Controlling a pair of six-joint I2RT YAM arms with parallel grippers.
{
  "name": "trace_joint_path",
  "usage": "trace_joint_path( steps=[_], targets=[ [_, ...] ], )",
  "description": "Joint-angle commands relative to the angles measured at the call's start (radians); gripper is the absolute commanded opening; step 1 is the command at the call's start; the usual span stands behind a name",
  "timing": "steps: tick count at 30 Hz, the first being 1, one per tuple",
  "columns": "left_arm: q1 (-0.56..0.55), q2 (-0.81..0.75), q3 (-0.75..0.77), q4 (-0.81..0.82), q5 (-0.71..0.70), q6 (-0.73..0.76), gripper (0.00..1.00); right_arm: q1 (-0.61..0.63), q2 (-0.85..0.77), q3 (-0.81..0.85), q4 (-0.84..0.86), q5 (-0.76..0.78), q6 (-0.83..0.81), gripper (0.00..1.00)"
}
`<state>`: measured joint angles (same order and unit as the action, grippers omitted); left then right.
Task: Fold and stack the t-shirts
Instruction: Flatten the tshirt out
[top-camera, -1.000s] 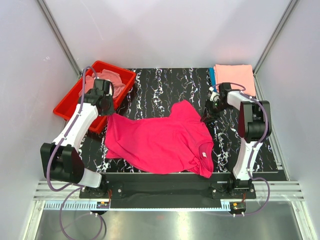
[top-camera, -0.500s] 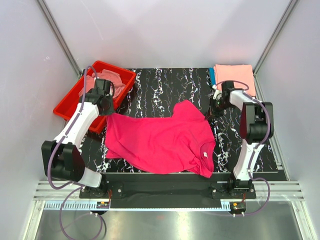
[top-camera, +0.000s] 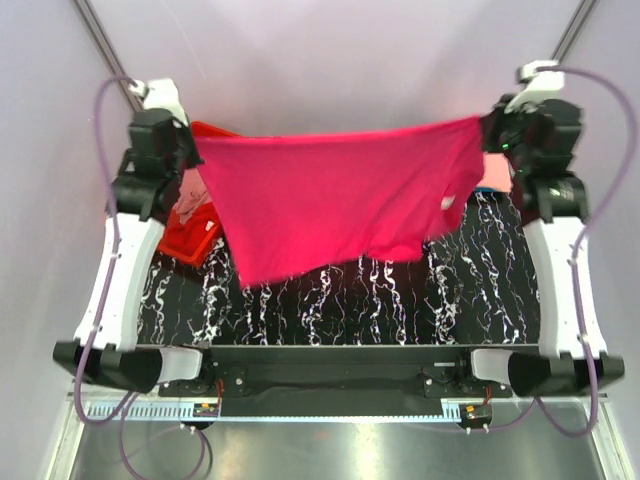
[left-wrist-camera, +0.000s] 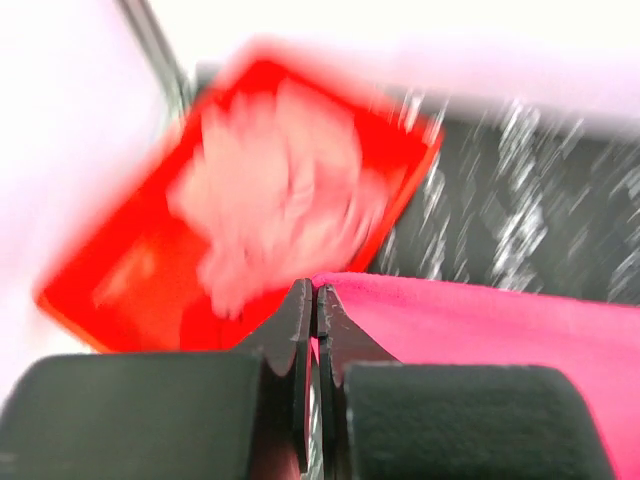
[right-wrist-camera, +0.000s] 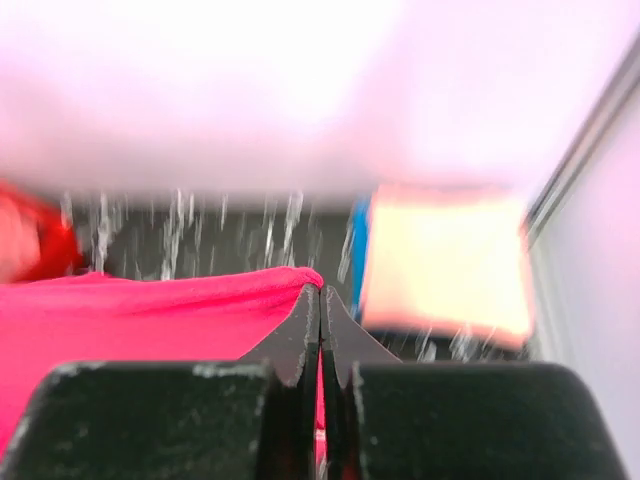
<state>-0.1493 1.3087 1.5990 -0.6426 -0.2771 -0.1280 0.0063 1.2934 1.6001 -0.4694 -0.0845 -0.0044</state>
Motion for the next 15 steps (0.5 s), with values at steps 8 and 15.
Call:
trace_joint_path(
  steps=[8,15],
  targets=[
    [-0.006,-0.158,0.193,0.136,0.079,0.027,0.0,0.0,-0.154,0.234,0.005,0.031,-0.089,0.0],
    [-0.006,-0.135,0.291,0.075,0.078,0.068,0.0,0.0,-0.193,0.313,-0.032,0.08,-0.118,0.0]
  ],
)
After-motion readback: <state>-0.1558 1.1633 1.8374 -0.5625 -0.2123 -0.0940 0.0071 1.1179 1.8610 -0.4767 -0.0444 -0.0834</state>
